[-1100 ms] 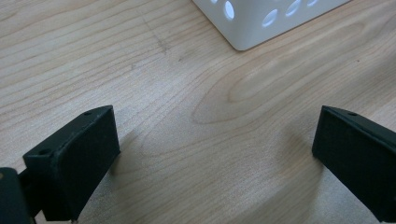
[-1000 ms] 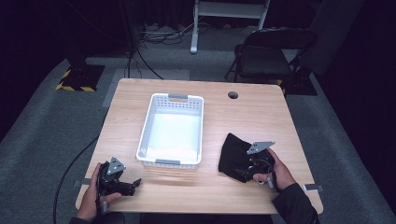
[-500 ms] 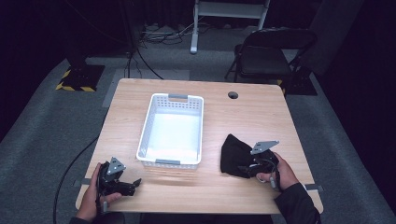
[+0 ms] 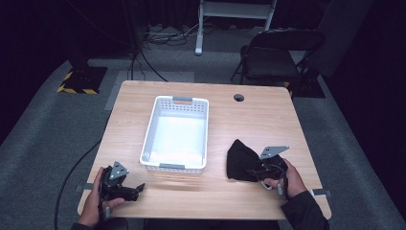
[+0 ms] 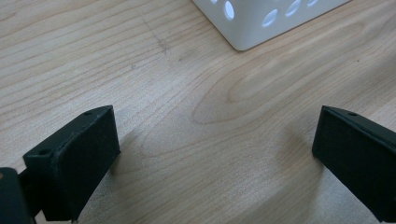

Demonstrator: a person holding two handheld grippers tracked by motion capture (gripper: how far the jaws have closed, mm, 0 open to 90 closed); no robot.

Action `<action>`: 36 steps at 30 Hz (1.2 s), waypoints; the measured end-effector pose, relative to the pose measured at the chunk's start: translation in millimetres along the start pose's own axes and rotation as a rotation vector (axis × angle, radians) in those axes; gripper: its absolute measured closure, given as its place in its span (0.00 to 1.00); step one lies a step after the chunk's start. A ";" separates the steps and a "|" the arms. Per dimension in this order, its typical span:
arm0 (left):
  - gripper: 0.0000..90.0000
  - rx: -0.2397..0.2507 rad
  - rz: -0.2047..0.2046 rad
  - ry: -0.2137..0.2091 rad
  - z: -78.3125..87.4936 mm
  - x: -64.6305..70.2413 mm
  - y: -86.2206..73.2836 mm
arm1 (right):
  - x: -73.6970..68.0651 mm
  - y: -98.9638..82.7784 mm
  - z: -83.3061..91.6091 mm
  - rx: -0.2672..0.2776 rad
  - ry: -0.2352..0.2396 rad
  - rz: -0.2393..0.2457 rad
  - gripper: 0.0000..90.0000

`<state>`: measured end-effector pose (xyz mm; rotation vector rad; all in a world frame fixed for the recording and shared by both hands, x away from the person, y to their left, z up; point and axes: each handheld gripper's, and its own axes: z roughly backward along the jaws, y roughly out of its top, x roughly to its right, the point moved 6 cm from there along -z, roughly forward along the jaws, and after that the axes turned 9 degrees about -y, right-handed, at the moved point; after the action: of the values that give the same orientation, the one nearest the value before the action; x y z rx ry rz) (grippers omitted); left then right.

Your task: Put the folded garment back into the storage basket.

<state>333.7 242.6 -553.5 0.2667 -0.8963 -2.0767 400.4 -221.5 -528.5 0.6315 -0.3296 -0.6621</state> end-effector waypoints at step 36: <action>0.01 0.000 0.000 0.001 0.1 0.0 0.0 | -0.3 6.1 25.7 0.050 -0.055 -0.028 0.65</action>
<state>333.6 242.7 -553.5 0.2673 -0.8953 -2.0765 390.8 -228.8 -505.0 0.6678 -0.3900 -0.7009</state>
